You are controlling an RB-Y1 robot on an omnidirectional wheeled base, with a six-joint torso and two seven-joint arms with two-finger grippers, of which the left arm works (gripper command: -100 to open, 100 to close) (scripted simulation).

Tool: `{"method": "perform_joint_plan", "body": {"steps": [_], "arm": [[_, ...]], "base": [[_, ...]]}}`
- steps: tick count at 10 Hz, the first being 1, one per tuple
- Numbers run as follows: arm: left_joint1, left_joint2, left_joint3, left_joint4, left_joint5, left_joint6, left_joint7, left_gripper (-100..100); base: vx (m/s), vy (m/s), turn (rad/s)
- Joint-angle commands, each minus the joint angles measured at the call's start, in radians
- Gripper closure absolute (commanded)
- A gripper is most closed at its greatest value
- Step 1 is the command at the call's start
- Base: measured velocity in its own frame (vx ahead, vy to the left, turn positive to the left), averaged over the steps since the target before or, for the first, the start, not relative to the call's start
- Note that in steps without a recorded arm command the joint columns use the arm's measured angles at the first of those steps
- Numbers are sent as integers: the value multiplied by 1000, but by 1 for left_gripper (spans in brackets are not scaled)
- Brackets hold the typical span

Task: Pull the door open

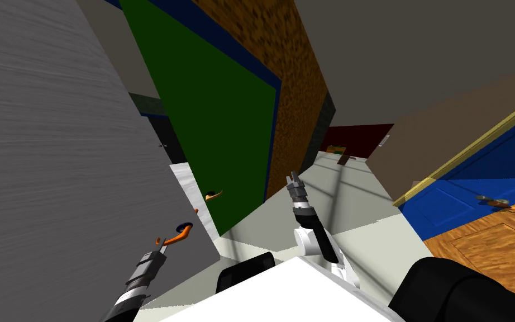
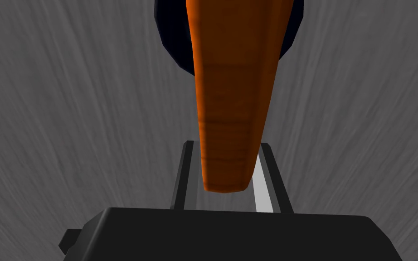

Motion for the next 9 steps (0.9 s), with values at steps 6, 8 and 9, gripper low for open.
{"method": "perform_joint_plan", "body": {"steps": [6, 8, 9], "arm": [[54, 21, -61, 5, -40, -96, 64, 100], [78, 35, -55, 1, -39, -108, 68, 100], [83, 37, -57, 3, -40, -117, 72, 100]], "base": [[-179, 36, -114], [-122, 40, -100], [-215, 64, -165]]}}
